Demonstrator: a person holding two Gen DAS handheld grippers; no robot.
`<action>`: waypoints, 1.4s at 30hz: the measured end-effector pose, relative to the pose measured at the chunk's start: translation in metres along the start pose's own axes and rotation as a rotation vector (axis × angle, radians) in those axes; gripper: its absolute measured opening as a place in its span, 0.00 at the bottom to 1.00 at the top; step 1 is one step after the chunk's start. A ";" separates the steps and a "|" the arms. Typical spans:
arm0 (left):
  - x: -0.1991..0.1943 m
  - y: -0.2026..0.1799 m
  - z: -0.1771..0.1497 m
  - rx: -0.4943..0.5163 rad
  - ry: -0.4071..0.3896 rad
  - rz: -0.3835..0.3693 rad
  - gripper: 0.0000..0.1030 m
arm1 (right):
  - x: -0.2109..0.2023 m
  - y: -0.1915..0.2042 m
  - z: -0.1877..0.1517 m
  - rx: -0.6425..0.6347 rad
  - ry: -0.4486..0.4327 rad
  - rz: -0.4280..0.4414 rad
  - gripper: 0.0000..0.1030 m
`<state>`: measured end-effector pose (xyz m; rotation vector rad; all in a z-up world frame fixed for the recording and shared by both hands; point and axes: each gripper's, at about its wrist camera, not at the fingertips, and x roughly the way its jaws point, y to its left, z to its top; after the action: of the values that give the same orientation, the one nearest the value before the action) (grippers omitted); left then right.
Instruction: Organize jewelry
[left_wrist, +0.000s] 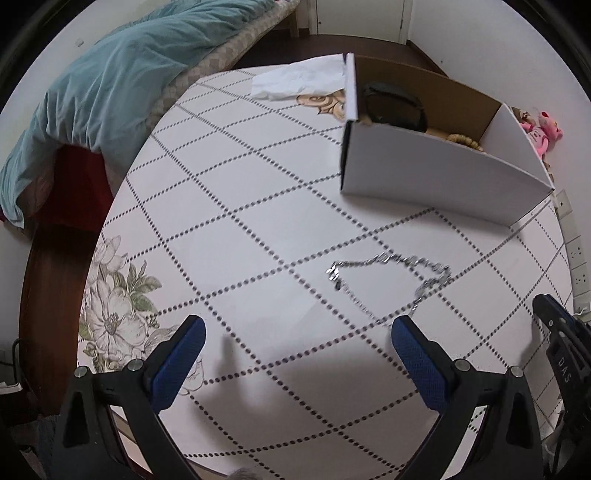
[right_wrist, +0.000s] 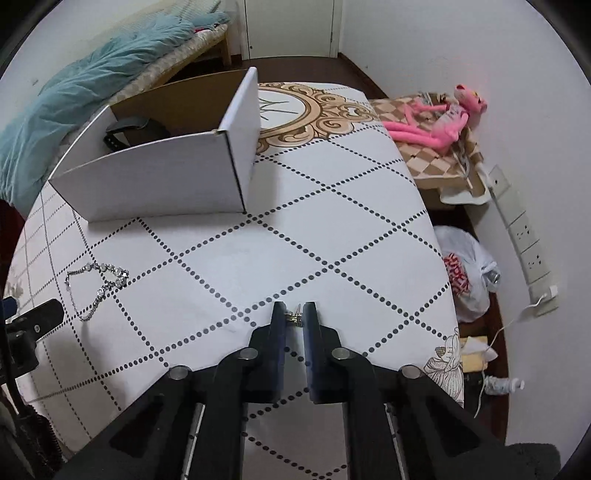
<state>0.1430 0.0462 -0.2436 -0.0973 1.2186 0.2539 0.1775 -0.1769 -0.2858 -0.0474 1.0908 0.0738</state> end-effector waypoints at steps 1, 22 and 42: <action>0.000 0.002 -0.001 -0.008 0.002 -0.007 1.00 | 0.000 0.000 0.000 0.003 -0.002 0.009 0.09; 0.007 -0.079 0.018 0.259 -0.002 -0.206 0.02 | -0.005 -0.041 0.006 0.152 0.021 0.041 0.09; -0.028 0.003 0.045 -0.008 -0.013 -0.366 0.42 | -0.050 -0.036 0.034 0.181 -0.066 0.140 0.09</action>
<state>0.1739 0.0549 -0.2017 -0.3214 1.1634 -0.0601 0.1876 -0.2119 -0.2255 0.1930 1.0297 0.1014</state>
